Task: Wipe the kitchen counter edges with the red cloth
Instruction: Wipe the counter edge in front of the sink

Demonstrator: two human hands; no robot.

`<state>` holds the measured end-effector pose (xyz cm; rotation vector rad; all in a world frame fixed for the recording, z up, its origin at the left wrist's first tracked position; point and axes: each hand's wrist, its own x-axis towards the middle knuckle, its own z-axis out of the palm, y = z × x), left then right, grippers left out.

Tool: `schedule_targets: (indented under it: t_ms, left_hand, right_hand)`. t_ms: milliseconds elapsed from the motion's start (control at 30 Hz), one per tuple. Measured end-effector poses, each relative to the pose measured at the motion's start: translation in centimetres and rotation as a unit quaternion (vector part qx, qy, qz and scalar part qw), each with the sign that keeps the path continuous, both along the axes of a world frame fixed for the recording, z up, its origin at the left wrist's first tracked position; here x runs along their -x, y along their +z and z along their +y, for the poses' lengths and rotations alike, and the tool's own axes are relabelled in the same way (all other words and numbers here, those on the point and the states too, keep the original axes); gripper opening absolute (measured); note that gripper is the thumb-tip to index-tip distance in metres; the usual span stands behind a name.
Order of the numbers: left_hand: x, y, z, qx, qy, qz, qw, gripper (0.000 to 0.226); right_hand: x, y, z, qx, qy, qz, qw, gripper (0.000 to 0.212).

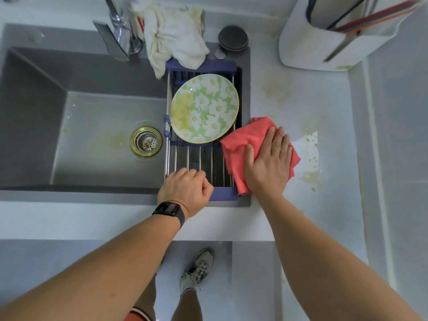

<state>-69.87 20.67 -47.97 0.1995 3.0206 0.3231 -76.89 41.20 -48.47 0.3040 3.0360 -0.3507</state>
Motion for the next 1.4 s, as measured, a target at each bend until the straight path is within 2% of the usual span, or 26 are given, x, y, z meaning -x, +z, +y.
schedule_targets:
  t_ms: [100, 433, 867, 1400]
  left_hand:
    - [-0.1, -0.1, 0.0, 0.000, -0.001, -0.002, 1.000, 0.026]
    - [-0.2, -0.2, -0.1, 0.011, -0.006, 0.002, 1.000, 0.027]
    - [-0.2, 0.2, 0.1, 0.015, 0.001, -0.005, 1.000, 0.030]
    - [-0.1, -0.3, 0.0, -0.002, 0.001, 0.033, 0.999, 0.022]
  right_hand:
    - [1.9, 0.1, -0.1, -0.001, -0.008, 0.003, 1.000, 0.080]
    - [6.8, 0.3, 0.5, -0.002, 0.065, -0.003, 0.998, 0.079]
    - [1.1, 0.0, 1.2, -0.002, 0.078, -0.012, 0.997, 0.078]
    - [13.9, 0.2, 0.9, -0.014, 0.160, 0.006, 0.987, 0.074]
